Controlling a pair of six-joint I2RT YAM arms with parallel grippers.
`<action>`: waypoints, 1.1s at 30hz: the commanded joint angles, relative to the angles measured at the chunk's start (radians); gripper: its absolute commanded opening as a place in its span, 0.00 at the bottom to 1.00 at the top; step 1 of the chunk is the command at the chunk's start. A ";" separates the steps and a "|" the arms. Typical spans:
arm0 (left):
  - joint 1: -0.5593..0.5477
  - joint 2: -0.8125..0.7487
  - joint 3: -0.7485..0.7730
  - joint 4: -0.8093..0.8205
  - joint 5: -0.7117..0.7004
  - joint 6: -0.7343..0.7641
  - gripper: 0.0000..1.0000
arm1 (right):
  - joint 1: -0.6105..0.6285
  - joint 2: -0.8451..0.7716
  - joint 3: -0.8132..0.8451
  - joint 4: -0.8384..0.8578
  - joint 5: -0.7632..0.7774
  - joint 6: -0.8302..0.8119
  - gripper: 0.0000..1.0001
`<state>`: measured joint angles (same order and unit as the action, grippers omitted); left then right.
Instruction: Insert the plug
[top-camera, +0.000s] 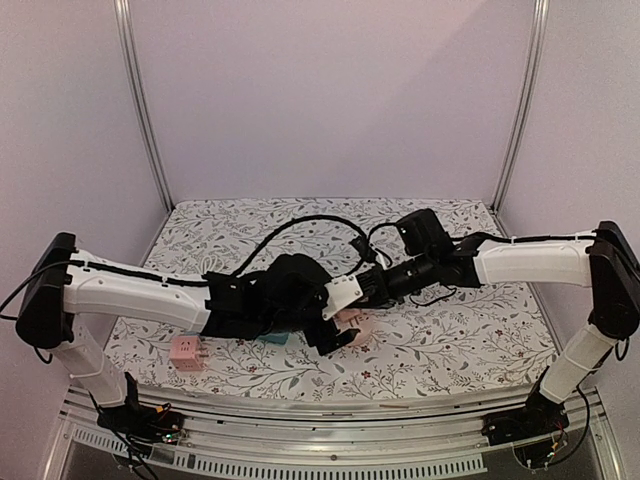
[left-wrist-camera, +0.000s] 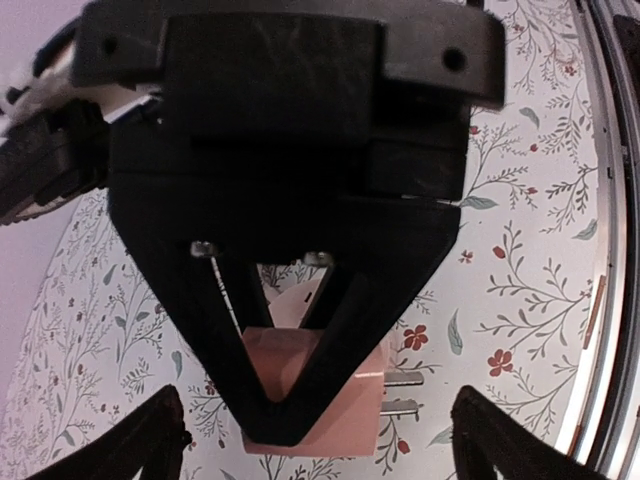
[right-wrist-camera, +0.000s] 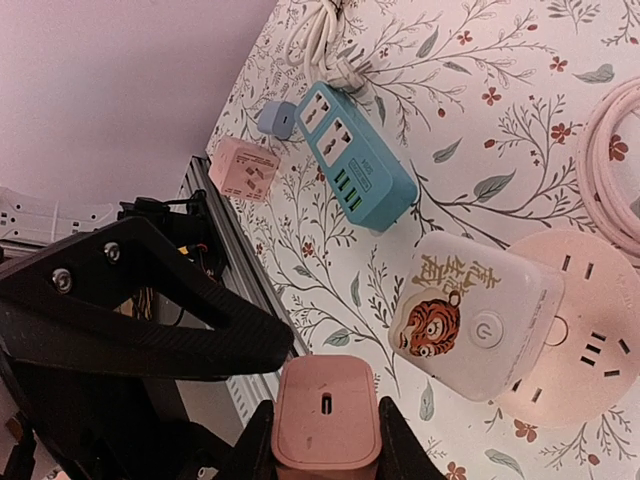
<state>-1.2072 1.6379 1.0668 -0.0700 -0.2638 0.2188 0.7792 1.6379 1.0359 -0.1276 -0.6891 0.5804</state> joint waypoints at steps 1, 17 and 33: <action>-0.018 -0.035 -0.048 0.099 -0.029 -0.022 0.99 | 0.008 -0.060 0.006 -0.011 0.094 -0.020 0.00; -0.017 -0.041 -0.153 0.443 -0.251 -0.286 0.99 | 0.007 -0.218 -0.081 0.251 0.494 0.156 0.00; -0.015 0.029 -0.122 0.648 -0.272 -0.301 0.96 | 0.009 -0.263 -0.125 0.419 0.521 0.287 0.00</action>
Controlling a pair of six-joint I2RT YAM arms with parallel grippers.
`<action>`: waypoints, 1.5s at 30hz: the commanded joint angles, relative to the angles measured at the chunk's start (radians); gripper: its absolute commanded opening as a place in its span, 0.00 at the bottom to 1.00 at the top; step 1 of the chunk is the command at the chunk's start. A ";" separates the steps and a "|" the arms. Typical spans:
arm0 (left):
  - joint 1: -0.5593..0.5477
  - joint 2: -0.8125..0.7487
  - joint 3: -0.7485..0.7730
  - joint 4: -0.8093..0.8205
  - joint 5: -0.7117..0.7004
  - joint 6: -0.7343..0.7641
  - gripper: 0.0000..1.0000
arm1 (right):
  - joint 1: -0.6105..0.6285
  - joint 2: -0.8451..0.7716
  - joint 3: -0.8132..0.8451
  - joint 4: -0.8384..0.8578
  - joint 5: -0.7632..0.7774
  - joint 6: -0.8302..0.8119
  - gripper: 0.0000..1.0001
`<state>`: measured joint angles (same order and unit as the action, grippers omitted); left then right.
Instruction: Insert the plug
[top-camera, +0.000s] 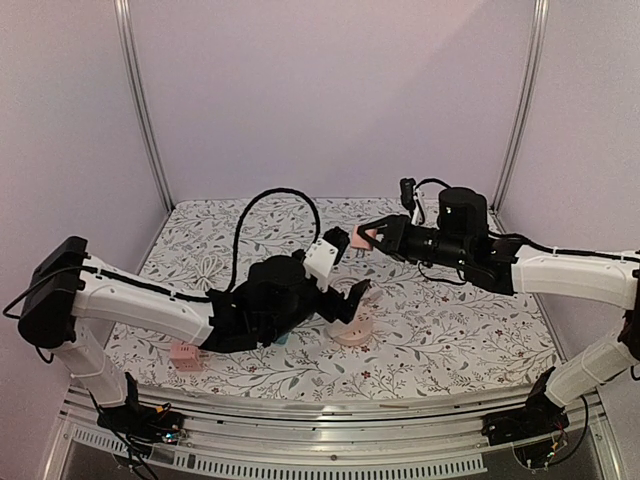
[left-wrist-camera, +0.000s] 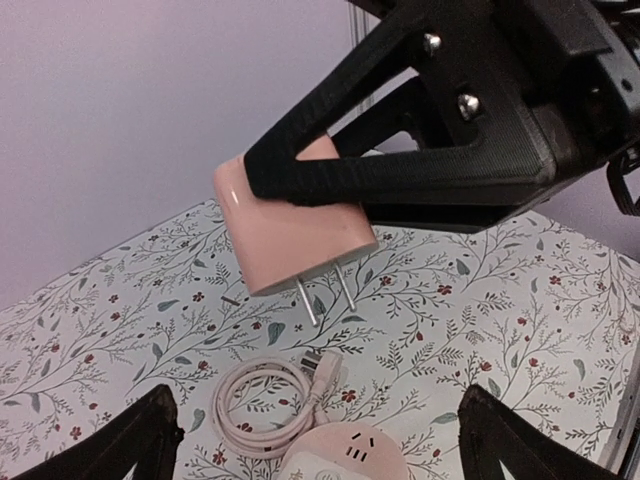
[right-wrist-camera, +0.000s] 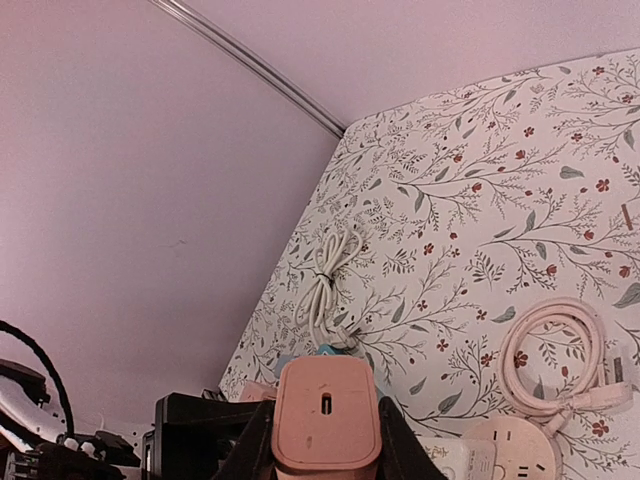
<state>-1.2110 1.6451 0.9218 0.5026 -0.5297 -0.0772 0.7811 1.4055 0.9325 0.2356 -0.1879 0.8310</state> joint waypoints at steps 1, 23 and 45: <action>-0.012 0.022 0.023 0.083 0.001 -0.004 0.96 | 0.007 -0.032 -0.024 0.059 0.019 0.040 0.00; 0.033 0.077 0.106 0.167 -0.009 -0.005 0.78 | 0.010 -0.046 -0.045 0.077 -0.020 0.036 0.00; 0.053 0.115 0.127 0.229 -0.049 0.033 0.58 | 0.018 -0.045 -0.051 0.088 -0.083 0.028 0.00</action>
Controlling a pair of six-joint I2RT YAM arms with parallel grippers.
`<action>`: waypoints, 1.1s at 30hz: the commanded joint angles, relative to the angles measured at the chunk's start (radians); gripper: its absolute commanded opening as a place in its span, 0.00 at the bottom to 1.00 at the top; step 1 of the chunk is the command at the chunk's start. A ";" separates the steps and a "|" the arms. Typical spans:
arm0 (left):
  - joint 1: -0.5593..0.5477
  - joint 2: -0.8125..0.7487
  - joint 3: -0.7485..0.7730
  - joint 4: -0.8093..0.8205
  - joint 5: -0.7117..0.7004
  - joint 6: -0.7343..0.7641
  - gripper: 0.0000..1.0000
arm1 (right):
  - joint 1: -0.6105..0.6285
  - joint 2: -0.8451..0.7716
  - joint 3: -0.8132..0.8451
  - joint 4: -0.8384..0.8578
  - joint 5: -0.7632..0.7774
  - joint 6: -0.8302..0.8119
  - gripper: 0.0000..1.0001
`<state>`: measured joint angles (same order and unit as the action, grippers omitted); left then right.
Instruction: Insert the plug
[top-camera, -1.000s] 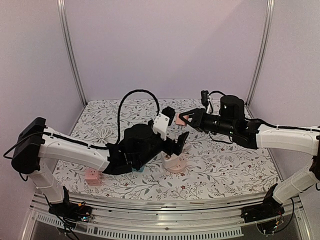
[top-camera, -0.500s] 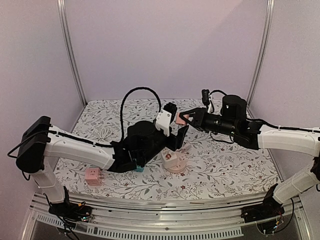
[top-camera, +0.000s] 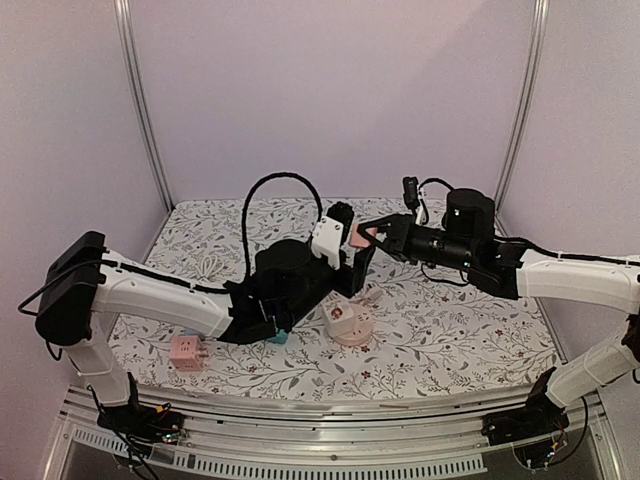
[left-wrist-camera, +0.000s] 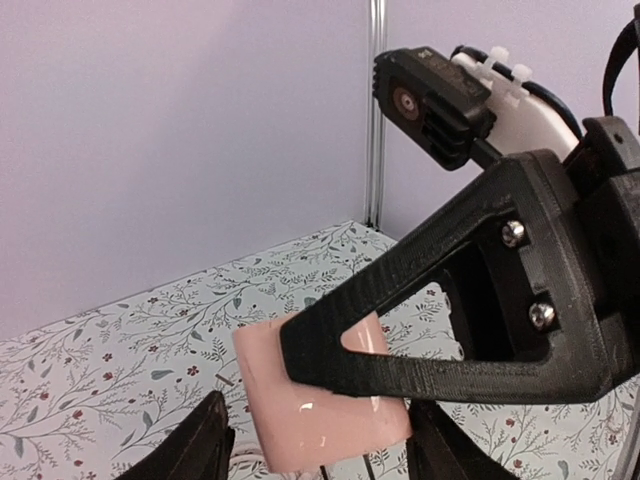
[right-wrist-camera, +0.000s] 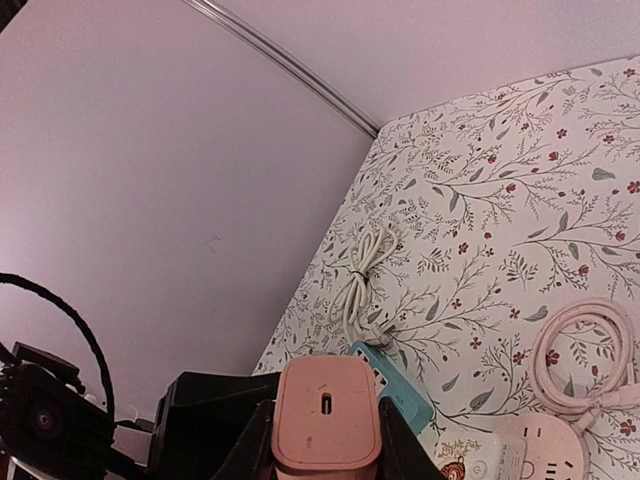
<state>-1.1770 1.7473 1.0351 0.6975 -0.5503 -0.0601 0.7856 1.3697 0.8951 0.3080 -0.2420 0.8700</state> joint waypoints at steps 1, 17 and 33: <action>0.020 0.014 0.015 0.034 -0.028 0.017 0.54 | 0.015 -0.009 -0.014 0.016 -0.029 -0.011 0.00; 0.022 -0.050 -0.092 0.075 0.047 0.113 0.03 | 0.015 -0.033 0.007 -0.105 -0.026 -0.075 0.42; 0.019 -0.129 -0.374 0.262 0.267 0.327 0.00 | -0.062 -0.135 0.077 -0.544 -0.158 -0.237 0.99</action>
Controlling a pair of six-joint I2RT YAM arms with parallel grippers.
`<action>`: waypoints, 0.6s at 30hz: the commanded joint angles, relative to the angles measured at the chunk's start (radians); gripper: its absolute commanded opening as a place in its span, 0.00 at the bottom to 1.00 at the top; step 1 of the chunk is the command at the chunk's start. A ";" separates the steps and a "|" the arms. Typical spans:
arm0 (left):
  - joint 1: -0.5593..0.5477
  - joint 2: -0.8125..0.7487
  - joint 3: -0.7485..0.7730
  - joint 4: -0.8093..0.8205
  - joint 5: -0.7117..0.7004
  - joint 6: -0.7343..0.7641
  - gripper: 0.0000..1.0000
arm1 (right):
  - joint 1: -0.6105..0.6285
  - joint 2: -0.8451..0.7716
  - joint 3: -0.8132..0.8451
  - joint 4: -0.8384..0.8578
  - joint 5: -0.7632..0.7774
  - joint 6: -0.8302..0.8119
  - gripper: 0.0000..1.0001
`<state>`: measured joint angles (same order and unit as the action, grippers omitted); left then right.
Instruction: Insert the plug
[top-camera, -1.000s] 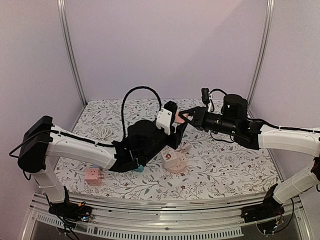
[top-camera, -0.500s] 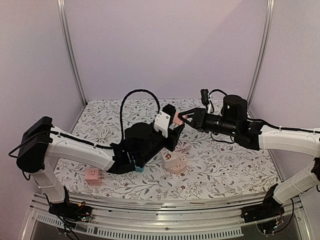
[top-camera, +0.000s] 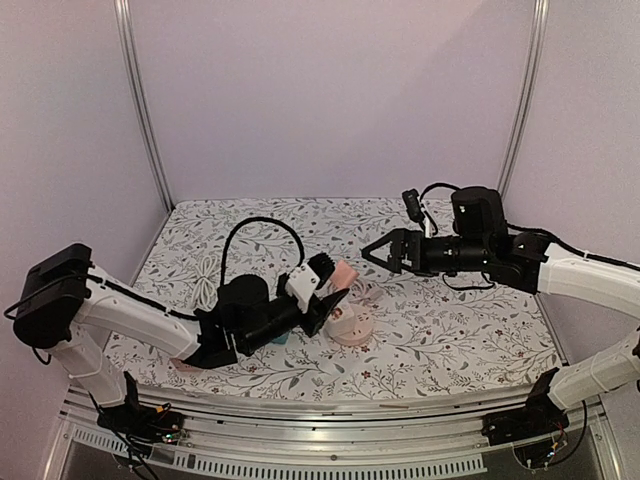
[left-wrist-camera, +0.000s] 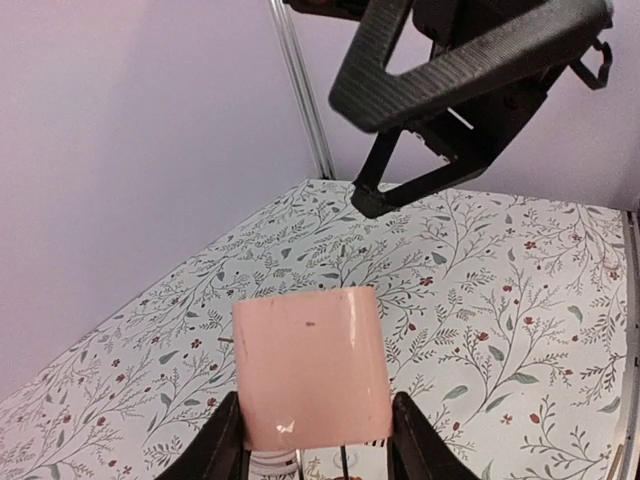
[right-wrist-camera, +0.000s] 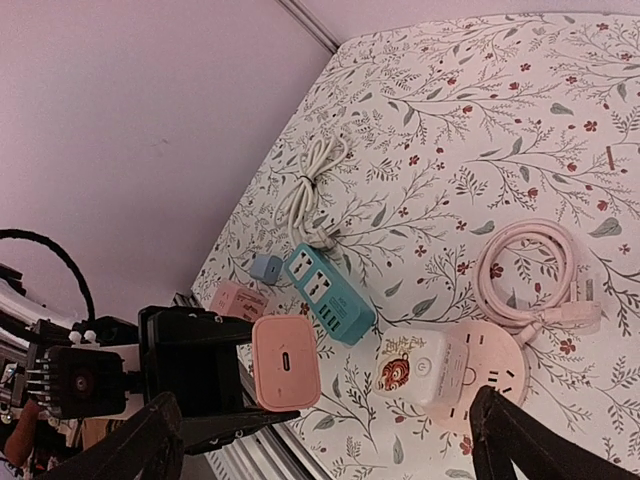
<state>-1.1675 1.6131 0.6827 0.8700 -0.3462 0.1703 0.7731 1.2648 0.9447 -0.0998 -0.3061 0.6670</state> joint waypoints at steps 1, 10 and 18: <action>0.009 0.015 -0.025 0.100 0.073 0.115 0.00 | -0.060 -0.035 0.031 -0.154 -0.112 -0.031 0.99; 0.010 0.093 -0.047 0.210 0.172 0.240 0.00 | -0.068 -0.047 0.105 -0.343 -0.202 -0.110 0.99; 0.011 0.106 -0.068 0.251 0.259 0.287 0.00 | -0.067 -0.001 0.155 -0.408 -0.283 -0.131 0.99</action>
<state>-1.1671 1.7004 0.6380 1.0462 -0.1558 0.4122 0.7063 1.2392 1.0588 -0.4389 -0.5205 0.5636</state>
